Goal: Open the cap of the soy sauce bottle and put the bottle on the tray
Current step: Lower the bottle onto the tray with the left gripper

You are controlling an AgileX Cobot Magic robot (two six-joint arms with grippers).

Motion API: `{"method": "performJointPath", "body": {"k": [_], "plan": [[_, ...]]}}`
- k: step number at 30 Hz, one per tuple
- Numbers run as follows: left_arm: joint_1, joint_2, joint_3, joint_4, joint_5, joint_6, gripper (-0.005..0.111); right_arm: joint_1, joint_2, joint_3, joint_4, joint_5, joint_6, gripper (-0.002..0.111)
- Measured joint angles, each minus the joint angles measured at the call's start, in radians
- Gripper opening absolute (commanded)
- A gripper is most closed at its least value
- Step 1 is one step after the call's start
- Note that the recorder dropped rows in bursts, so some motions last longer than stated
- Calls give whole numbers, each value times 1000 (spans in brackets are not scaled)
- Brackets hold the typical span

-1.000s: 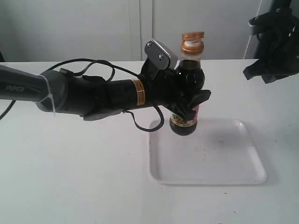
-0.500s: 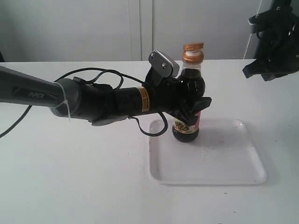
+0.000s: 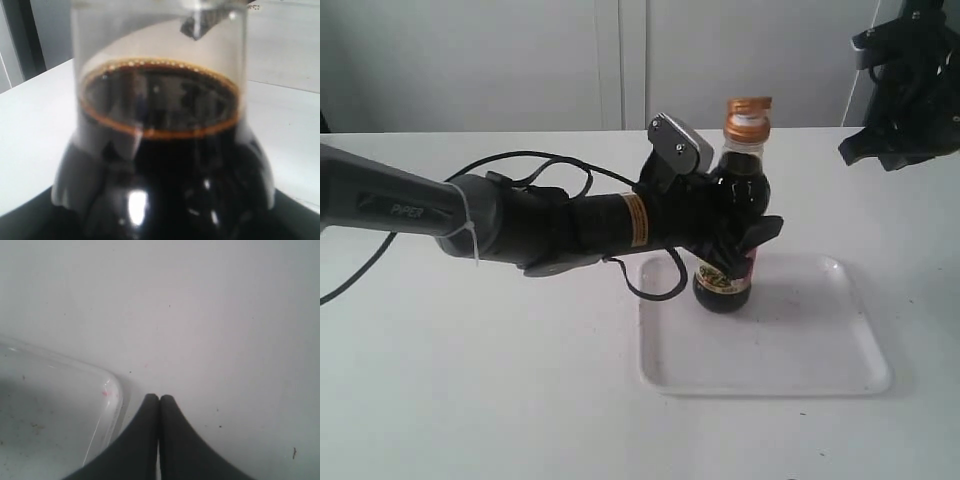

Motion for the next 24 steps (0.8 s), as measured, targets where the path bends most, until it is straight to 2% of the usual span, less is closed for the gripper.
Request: {"method": "performJointPath", "body": {"k": [6,24], "plan": [[-25,6,0,-19,0,30,0,0,0,0,0,0,9,0],[-25,17,-6,2,10,25,2,0,0,0,2,0,11,0]]}}
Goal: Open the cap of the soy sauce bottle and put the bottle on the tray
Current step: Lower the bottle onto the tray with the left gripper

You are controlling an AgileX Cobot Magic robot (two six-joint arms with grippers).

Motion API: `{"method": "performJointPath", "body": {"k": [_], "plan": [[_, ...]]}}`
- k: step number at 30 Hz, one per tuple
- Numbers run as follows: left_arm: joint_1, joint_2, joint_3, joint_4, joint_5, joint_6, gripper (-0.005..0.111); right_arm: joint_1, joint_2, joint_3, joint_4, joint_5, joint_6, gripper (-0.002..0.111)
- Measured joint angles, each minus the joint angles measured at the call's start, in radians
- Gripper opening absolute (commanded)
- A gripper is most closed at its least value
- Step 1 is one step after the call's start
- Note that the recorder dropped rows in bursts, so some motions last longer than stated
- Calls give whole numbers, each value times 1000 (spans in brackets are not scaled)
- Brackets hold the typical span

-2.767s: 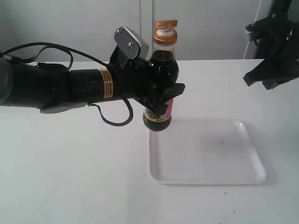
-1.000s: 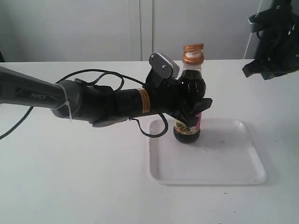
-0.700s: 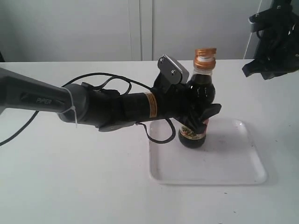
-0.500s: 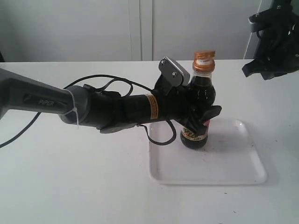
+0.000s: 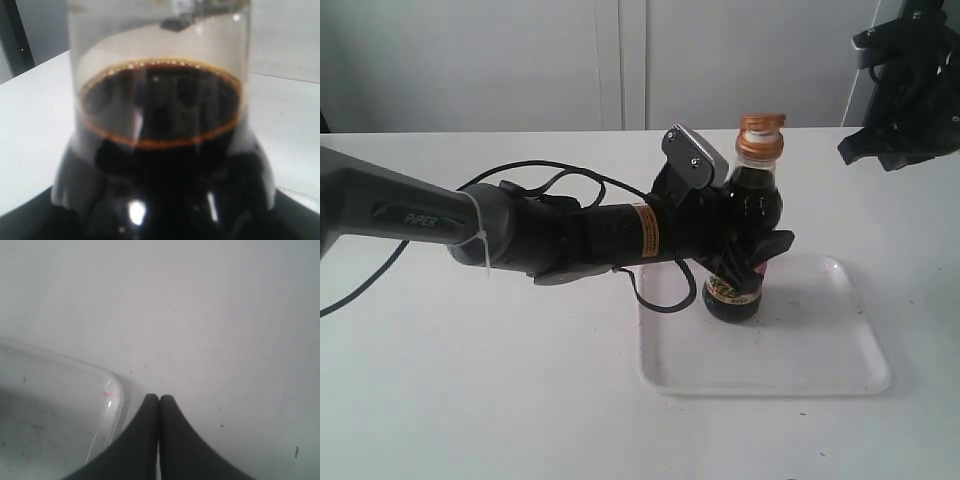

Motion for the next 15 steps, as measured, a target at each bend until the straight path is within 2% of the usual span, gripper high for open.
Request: {"method": "performJointPath", "body": {"k": [3,8,15], "plan": [[0,0,0,1,0,0,17,0,0,0,0,0,0,0],[0,0,0,9,0,0,53,0,0,0,0,0,0,0],[0,0,-2,9,-17,-10,86,0,0,0,0,0,0,0]]}}
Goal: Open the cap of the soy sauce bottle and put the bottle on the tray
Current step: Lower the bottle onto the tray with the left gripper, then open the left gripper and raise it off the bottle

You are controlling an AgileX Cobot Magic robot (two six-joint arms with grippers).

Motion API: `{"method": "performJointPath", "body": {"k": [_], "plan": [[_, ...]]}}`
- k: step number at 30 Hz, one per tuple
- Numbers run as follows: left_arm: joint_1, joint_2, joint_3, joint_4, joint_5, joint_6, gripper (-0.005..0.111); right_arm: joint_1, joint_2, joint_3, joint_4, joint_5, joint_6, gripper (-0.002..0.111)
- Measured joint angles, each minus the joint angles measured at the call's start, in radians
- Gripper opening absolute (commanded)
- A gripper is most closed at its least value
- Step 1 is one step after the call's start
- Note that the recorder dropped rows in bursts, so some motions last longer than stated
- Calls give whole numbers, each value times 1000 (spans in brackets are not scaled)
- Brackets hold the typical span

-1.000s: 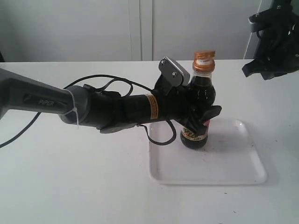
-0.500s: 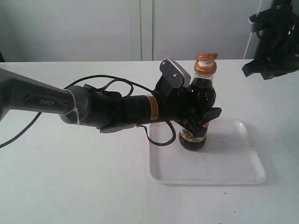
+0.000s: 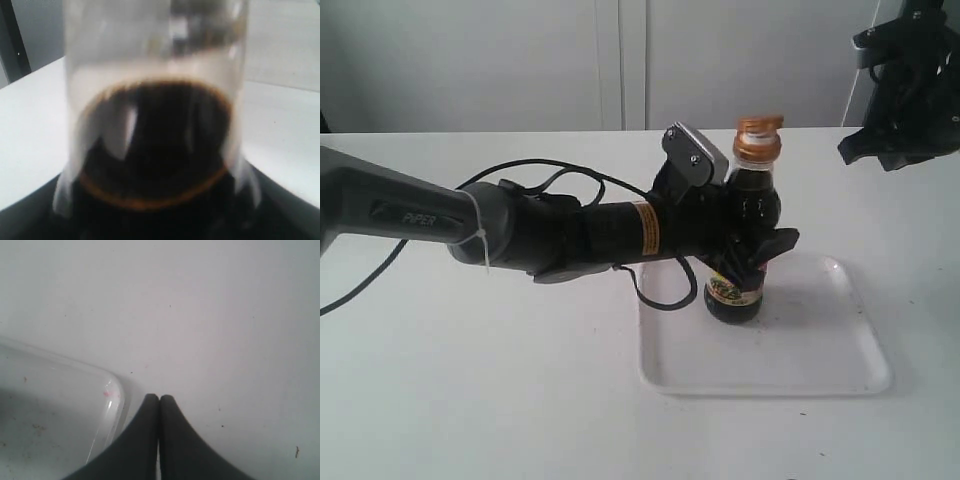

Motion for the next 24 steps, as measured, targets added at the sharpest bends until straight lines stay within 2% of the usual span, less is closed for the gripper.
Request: {"method": "performJointPath", "body": {"k": [5,24], "plan": [[0,-16,-8,-4,-44,-4,95,0,0,0,0,0,0,0],[17,-54,-9,-46,-54,11,95,0,0,0,0,-2,2,0]]}}
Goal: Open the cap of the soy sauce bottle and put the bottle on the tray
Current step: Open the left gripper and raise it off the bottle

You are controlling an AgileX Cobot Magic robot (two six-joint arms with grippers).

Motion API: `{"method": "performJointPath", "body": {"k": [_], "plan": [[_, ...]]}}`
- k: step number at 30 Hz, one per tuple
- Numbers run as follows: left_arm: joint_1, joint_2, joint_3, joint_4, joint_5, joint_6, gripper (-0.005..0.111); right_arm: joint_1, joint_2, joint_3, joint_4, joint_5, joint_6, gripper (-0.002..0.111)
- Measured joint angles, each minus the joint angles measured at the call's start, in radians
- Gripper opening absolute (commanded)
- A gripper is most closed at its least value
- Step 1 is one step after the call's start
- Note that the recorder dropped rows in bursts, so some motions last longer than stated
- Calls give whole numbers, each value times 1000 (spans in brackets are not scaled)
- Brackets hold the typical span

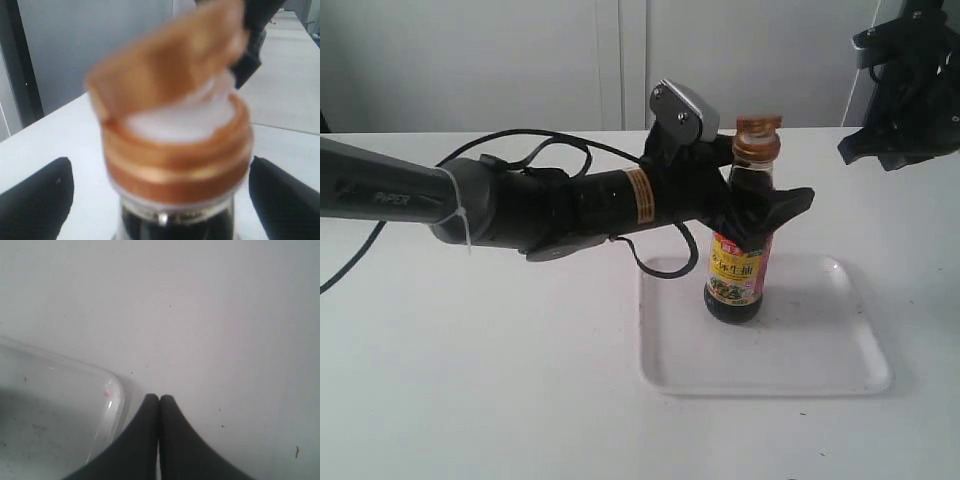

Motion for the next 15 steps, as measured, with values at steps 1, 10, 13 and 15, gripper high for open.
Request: {"method": "performJointPath", "body": {"k": [1,10,13,15], "plan": [[0,-12,0,0,-2,0,95,0,0,0,0,0,0,0],[0,-42,0,0,-21,0,95,0,0,0,0,0,0,0],[0,-42,0,-4,-45,0,95,0,0,0,0,0,0,0],[0,-42,-6,-4,-48,0,95,0,0,0,0,0,0,0]]}}
